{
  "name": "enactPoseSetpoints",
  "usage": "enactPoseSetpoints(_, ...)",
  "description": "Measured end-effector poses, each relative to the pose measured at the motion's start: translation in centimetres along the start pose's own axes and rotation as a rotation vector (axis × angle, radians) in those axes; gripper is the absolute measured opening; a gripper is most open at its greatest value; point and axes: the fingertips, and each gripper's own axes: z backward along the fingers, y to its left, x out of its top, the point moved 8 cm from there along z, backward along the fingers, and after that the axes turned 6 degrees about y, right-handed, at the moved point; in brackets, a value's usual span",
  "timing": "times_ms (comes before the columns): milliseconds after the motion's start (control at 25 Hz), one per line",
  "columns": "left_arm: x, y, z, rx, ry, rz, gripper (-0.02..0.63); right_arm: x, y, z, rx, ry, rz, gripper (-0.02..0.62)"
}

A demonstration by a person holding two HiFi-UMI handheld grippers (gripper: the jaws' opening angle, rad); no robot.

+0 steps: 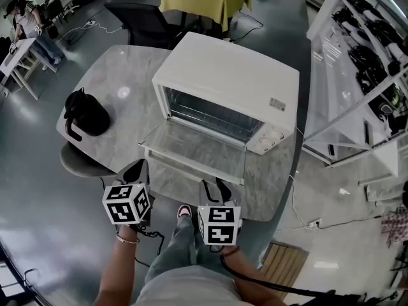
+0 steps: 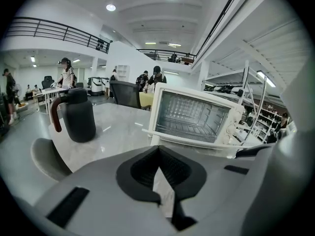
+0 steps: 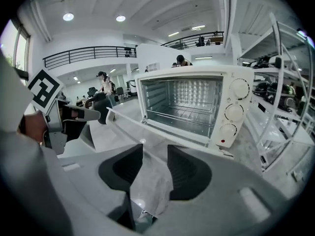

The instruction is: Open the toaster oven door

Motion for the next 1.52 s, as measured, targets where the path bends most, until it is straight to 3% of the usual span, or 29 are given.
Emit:
enactPoseSetpoints(720,-2.6,1.5,-1.1,0.031,0.053,0.033,0.005,-4.5,0.5,-2.0,-0.046,-0.031,-0.19,0.16)
enactPoseSetpoints(1520,-4.6,4.0,-3.2,0.067,0.097,0.077,0.005,-7.8,1.3,-3.9,-0.126,-0.104,-0.223,0.16)
